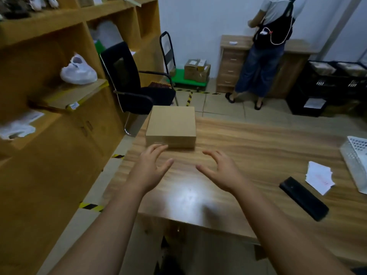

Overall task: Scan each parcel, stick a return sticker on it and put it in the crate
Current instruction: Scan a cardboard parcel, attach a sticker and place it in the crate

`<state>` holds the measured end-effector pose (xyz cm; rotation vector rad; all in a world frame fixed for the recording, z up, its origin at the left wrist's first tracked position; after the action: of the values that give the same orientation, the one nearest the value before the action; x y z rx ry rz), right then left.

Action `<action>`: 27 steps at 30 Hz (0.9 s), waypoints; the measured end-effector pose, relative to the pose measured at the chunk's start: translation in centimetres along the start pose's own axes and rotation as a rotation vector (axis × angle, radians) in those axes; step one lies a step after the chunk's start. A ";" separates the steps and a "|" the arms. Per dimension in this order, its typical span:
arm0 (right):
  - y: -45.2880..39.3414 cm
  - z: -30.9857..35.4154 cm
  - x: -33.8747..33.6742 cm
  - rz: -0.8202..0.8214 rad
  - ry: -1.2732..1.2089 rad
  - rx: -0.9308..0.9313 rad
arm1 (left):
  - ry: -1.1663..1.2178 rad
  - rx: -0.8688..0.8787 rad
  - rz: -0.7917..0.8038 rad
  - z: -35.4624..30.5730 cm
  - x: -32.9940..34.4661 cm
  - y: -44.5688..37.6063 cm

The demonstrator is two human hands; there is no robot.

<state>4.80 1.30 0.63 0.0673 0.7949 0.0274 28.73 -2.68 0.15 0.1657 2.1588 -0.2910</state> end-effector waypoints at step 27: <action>-22.1 -11.9 4.5 -0.105 -0.135 0.326 | 0.253 -0.479 0.094 10.0 10.2 -19.5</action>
<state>-0.59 -19.88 -12.47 0.3326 0.6607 -0.2053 26.47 -24.09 -10.87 0.0293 2.3946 0.3182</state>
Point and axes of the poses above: each hand's wrist, its own y-axis away from the middle knuckle, its own x-axis out of the palm, z = x × y, the point moved 1 cm from there along -y, towards the middle knuckle, and after that the axes turned 5 degrees about -y, right-handed, at the moved point
